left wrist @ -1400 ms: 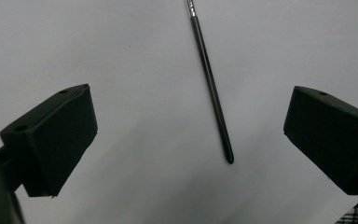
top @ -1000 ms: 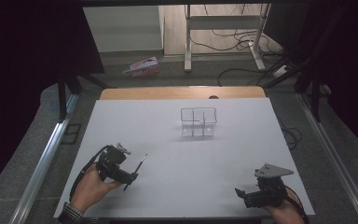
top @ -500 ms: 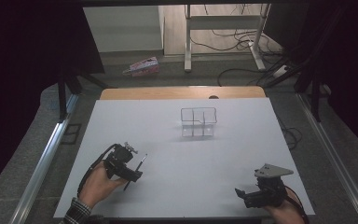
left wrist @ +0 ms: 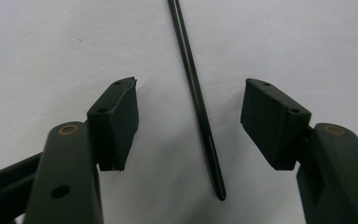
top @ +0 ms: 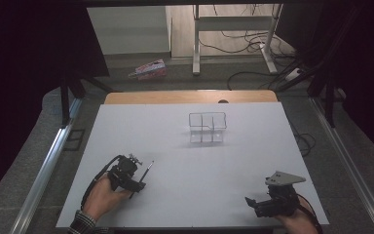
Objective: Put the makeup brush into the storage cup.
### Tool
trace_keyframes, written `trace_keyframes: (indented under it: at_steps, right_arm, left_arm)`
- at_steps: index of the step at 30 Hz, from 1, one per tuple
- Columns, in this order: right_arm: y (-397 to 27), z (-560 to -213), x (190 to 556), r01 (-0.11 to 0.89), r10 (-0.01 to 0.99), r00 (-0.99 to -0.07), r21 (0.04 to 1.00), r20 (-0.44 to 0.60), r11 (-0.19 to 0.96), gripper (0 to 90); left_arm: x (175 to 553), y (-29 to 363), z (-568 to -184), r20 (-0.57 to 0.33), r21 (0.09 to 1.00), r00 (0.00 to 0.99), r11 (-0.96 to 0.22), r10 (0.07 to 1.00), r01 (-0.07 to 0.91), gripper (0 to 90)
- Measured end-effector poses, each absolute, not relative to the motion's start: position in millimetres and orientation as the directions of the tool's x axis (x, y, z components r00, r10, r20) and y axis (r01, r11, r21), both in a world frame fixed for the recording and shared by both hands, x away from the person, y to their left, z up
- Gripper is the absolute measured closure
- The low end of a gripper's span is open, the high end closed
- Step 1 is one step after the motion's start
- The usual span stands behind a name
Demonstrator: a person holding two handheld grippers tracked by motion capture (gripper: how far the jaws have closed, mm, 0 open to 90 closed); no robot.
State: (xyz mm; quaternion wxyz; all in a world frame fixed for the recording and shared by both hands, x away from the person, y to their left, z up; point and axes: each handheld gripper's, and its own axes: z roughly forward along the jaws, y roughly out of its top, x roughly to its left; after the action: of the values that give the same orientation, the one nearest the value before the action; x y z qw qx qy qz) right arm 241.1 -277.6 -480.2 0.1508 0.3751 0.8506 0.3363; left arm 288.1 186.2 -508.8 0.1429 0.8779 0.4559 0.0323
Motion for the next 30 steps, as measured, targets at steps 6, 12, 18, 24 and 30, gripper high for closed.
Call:
trace_keyframes:
  at_steps: [6,12,18,24,30]
  right_arm:
    - [-277.3,-480.4,241.2,0.536,0.737,-0.676,0.684,-0.004,0.495,0.5]
    - [-276.5,-480.8,241.1,0.532,0.729,-0.684,0.68,-0.006,0.505,1.2]
    - [-276.9,-480.8,241.2,0.533,0.729,-0.684,0.68,-0.003,0.503,1.3]
    - [-276.6,-480.9,241.3,0.532,0.729,-0.685,0.679,-0.005,0.505,1.3]
    - [-276.8,-480.8,241.3,0.532,0.729,-0.684,0.68,-0.006,0.504,1.3]
  left_arm:
    - [288.1,183.9,-511.5,-0.063,0.256,0.582,-0.55,0.811,0.795,46.7]
    - [287.0,175.8,-509.0,-0.082,0.221,0.603,-0.576,0.793,0.787,85.3]
    - [286.5,177.9,-509.3,-0.096,0.232,0.592,-0.56,0.8,0.795,85.7]
    - [285.2,182.6,-510.1,-0.119,0.258,0.582,-0.541,0.804,0.8,85.7]
    - [280.4,181.3,-505.6,-0.113,0.292,0.59,-0.541,0.8,0.789,85.6]
